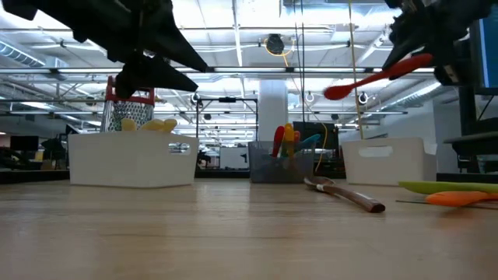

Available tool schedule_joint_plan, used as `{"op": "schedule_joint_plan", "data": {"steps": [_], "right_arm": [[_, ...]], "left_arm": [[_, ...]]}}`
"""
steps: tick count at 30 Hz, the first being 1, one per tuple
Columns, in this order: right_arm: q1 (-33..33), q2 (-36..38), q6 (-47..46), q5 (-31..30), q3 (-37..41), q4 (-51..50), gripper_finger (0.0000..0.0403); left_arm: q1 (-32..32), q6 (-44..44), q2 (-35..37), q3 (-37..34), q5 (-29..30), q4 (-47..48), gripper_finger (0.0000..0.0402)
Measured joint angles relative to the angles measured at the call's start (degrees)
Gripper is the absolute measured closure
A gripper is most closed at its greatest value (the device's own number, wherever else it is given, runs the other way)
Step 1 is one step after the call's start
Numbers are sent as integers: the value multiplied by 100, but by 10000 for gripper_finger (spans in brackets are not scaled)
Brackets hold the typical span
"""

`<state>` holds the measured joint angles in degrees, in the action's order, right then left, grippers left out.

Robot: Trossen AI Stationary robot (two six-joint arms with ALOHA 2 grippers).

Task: Pick & Place Kitchen Items
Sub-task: Put the red slotted spoon into the right white bin

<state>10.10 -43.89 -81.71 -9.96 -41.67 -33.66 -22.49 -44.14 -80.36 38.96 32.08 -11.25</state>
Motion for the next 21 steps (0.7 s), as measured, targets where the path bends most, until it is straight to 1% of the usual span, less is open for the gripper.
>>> {"op": "schedule_joint_plan", "data": {"steps": [6,10,13,15,18,21], "right_arm": [[-284,828,-1410,-789,0,-929,353],[-428,1036,-2506,-1096,0,-1328,353],[-527,1032,-3217,-1091,0,-1375,353],[-561,959,-3587,-965,0,-1375,353],[-588,814,-4041,-905,0,-1375,353],[-680,676,-4290,-949,0,-1384,353]], "left_arm": [[370,747,0,0,9,-4,220],[685,974,0,0,11,-9,220],[938,1073,0,0,65,-12,220],[1103,1070,0,0,143,-19,220],[1329,1105,0,0,153,-22,220],[1519,1184,0,0,153,-20,220]]}}
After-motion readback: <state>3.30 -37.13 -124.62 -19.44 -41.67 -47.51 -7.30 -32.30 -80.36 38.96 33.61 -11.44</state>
